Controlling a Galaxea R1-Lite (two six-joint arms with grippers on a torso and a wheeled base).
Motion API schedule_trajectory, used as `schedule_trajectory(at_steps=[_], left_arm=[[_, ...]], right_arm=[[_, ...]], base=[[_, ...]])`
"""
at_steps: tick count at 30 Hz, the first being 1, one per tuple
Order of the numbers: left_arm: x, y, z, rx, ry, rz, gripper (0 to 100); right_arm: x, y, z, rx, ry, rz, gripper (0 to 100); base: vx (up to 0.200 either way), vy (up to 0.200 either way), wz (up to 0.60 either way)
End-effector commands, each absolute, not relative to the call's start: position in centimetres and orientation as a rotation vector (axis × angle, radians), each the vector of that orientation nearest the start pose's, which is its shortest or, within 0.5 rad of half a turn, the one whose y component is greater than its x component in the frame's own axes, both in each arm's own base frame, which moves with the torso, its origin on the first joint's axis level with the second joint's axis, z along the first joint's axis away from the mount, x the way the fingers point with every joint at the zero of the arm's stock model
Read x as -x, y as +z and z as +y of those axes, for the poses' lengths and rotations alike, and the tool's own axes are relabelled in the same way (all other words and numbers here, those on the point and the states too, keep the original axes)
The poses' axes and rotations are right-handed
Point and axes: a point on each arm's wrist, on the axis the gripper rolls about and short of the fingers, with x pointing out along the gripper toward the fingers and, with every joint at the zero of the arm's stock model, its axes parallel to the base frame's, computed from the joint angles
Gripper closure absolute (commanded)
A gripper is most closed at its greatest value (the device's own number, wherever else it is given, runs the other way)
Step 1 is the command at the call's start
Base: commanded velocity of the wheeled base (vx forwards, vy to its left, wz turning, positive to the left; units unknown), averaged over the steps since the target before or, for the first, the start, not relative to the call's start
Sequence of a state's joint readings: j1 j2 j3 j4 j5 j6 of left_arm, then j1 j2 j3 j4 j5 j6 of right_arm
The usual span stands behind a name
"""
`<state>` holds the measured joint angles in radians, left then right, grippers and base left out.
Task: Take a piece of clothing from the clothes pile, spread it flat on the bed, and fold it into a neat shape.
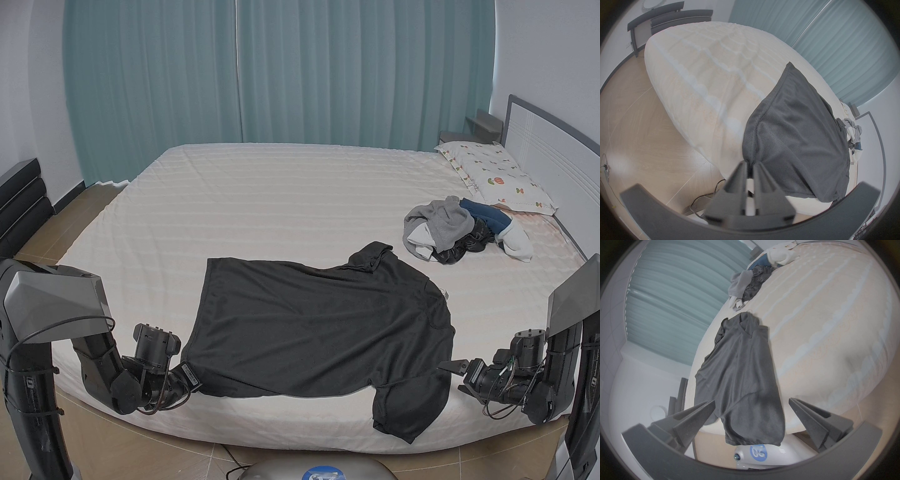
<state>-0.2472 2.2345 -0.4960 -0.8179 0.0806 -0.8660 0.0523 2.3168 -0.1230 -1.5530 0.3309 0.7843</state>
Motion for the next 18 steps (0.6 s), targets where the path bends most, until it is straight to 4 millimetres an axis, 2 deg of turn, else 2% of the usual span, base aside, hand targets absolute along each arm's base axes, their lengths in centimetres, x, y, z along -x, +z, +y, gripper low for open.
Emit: schedule_trajectory(at_steps=[1, 5, 10, 18], left_arm=[[-28.0, -3.4, -6.7, 0.649, 0.264, 0.924, 100], [-27.7, -2.6, -6.0, 0.664, 0.278, 0.906, 100], [-27.5, -2.0, -5.6, 0.675, 0.280, 0.890, 100], [-27.5, -2.1, -5.5, 0.676, 0.285, 0.895, 100]], right_arm=[[-23.3, -3.5, 3.0, -0.730, 0.144, 0.815, 0], [-22.9, -4.7, 3.7, -0.629, 0.142, 0.855, 0], [-23.1, -4.8, 4.5, -0.612, 0.161, 0.852, 0], [-24.4, -5.2, 4.8, -0.615, 0.175, 0.818, 0]], base=[[0.000, 0.000, 0.00], [0.000, 0.000, 0.00], [0.000, 0.000, 0.00], [0.000, 0.000, 0.00]])
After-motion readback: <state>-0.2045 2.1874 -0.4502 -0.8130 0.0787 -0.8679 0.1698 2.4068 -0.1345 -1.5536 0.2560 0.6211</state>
